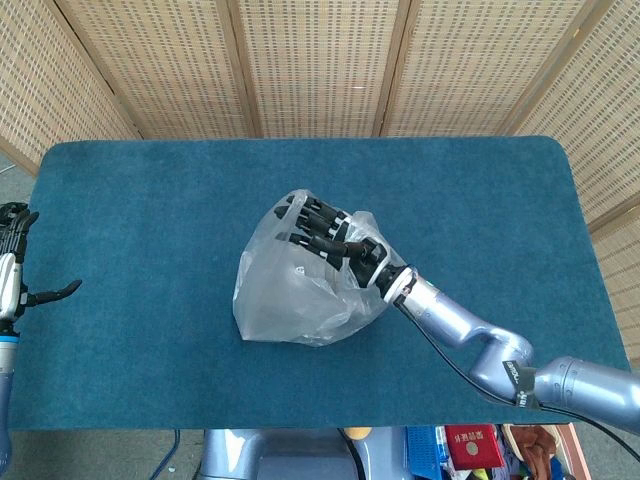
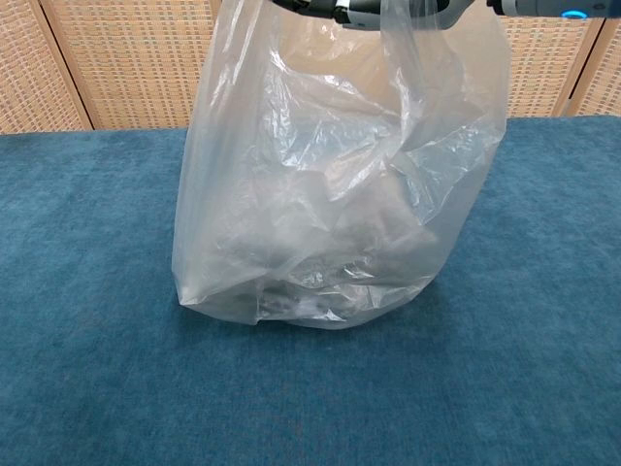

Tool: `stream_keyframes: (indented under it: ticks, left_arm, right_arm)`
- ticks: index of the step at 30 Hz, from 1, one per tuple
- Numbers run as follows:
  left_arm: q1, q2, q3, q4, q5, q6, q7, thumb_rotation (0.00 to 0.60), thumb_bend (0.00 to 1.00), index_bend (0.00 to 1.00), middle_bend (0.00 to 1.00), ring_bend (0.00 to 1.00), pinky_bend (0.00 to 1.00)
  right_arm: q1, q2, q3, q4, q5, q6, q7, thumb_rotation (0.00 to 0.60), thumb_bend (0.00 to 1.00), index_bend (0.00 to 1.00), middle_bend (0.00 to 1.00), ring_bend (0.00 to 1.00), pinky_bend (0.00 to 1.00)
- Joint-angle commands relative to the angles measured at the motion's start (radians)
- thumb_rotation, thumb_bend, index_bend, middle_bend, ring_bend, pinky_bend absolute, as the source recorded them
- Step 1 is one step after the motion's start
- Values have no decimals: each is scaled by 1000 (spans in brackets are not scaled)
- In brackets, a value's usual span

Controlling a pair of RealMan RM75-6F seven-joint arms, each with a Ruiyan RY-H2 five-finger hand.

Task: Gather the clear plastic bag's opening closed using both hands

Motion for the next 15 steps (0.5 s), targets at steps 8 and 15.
stream_keyframes:
  ticks: [8, 15]
  left_arm:
    - [1, -2, -2, 1, 4, -3, 0, 600, 143, 0, 0, 0, 33]
    - [2, -3, -4, 3, 4, -6, 0, 600, 143, 0, 0, 0, 33]
  right_arm:
    - [-43, -46, 65, -54, 161, 42, -202, 600, 40, 241, 221, 20, 94]
    - [-68, -40, 110, -82, 194, 32, -254, 600, 46, 128, 147, 0, 84]
